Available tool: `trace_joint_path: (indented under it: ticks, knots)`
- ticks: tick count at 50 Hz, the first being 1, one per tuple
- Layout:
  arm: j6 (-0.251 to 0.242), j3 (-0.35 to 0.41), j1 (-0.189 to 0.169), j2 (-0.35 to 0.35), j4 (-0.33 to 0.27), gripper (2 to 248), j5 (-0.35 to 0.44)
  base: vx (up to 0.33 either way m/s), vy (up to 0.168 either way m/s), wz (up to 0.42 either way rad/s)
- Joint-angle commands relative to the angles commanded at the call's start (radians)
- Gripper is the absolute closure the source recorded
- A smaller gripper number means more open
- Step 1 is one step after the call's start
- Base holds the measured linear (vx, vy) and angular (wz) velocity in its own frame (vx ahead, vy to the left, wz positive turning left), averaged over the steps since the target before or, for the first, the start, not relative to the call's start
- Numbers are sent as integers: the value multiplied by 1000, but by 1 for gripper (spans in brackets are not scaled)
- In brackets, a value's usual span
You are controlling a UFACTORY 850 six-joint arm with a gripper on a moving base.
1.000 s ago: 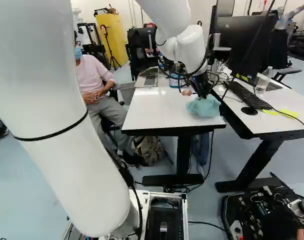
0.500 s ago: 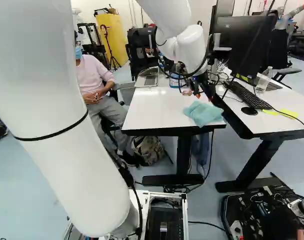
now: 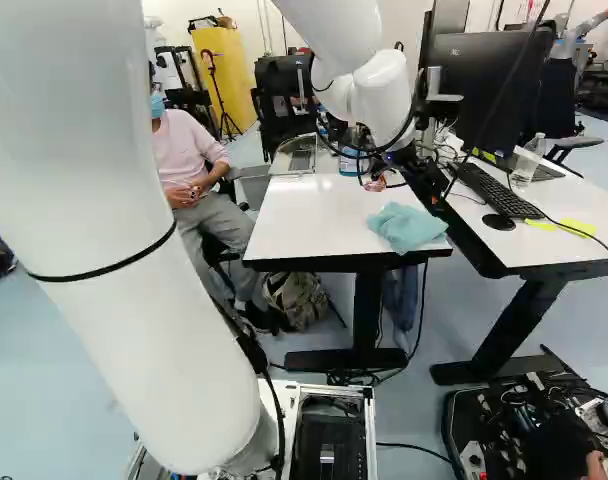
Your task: Clean the table with the green towel
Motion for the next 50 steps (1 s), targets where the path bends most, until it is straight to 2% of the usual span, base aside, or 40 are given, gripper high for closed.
trace_joint_path:
  ticks: [25, 50]
  knots:
    - [0, 20, 14, 8, 0, 3, 26, 0, 0, 0]
    - [0, 94, 67, 39, 2, 3, 122, 0, 0, 0]
